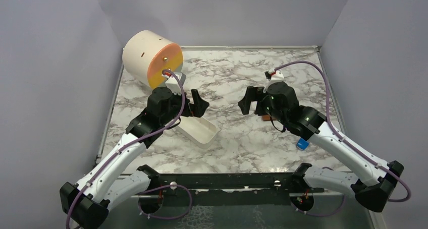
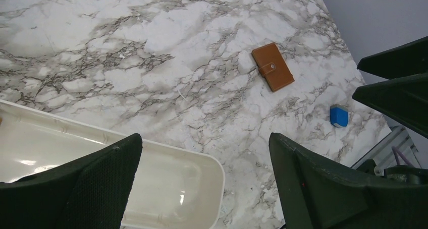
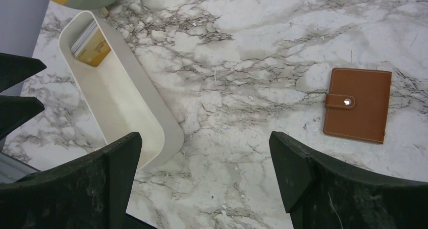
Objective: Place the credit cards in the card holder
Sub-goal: Move the card holder to the center of the board.
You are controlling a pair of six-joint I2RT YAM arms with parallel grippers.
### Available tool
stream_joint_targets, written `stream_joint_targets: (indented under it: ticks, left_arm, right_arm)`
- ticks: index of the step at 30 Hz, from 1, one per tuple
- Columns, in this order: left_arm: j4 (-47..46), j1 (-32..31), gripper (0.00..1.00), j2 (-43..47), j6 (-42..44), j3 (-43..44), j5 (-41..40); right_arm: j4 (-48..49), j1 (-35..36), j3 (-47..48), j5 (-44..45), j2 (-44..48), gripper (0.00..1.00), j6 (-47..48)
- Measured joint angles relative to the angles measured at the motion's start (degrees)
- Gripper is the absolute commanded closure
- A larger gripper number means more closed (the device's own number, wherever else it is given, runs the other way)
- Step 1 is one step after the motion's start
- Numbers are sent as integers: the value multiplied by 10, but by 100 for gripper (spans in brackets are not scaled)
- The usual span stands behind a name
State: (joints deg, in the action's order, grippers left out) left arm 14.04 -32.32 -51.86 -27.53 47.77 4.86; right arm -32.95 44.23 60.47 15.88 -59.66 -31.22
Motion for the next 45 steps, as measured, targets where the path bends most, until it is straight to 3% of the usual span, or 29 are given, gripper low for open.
stream_joint_targets:
  ticks: [8, 14, 20, 23, 34, 45]
  left_arm:
    - [0, 0, 1, -1, 10, -5, -2]
    - [1, 0, 1, -6, 20, -11, -2]
    - [2, 0, 2, -8, 34, -27, -10]
    - [-2, 0, 3, -7, 43, -39, -14]
    - [-16, 0, 3, 15, 78, -80, -13]
    - [-19, 0, 4, 18, 93, -80, -14]
  right_arm:
    - [-5, 0, 2, 19, -56, 2, 0]
    - [-35, -1, 39, 68, -153, 5, 14]
    - [-45, -24, 56, 104, -246, 24, 35]
    - [-44, -52, 56, 103, -273, 32, 45]
    - [-14, -186, 55, 57, -332, 43, 74]
    - [13, -302, 54, -11, -380, 43, 91]
